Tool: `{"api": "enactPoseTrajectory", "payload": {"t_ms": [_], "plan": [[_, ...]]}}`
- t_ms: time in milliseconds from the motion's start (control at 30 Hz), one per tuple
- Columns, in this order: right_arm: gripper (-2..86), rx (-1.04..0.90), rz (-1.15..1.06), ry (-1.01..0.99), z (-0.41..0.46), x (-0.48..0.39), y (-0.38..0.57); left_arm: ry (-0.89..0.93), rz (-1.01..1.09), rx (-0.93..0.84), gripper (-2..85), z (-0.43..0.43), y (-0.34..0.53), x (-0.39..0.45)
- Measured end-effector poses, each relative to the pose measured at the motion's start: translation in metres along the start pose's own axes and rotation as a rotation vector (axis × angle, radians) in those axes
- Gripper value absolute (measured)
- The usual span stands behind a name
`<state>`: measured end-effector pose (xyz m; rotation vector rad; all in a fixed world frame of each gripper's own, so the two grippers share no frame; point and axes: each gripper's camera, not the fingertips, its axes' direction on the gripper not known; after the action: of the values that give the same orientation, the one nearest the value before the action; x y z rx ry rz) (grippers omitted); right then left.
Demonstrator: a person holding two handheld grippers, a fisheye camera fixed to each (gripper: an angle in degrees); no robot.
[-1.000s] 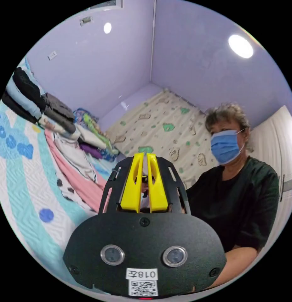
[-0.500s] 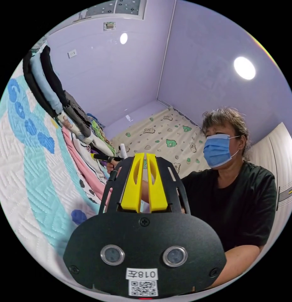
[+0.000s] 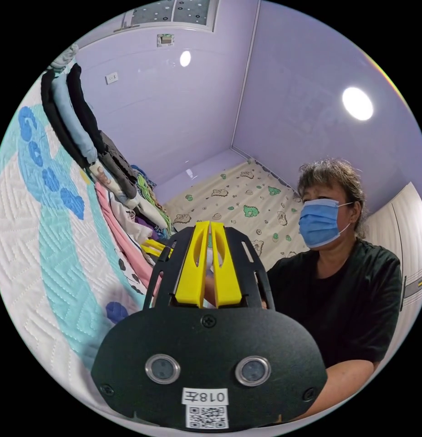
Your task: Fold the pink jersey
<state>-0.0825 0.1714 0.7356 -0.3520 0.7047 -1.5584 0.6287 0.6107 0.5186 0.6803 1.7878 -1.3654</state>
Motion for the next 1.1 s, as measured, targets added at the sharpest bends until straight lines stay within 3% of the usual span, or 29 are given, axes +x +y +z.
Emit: {"api": "enactPoseTrajectory", "payload": {"t_ms": [433,700,833,933,1100], "plan": [[11.1,0.116,0.370,-0.234,-0.047,0.074,0.002,0.023,-0.009,0.017,-1.0,0.013,0.029,-0.028],[13.2,-0.064,0.410,-0.353,0.013,0.084,0.002,0.024,-0.020,0.021,-1.0,0.024,0.043,-0.042],[6.3,-0.141,0.496,-0.439,0.029,0.094,0.008,0.020,-0.024,0.021,-1.0,0.028,0.048,-0.047],[1.1,-0.132,0.484,-0.355,0.014,0.090,0.007,0.018,-0.027,0.021,-1.0,0.032,0.051,-0.051],[-0.6,-0.113,0.496,-0.246,-0.011,0.098,0.007,0.021,-0.029,0.018,-1.0,0.038,0.054,-0.054]]}}
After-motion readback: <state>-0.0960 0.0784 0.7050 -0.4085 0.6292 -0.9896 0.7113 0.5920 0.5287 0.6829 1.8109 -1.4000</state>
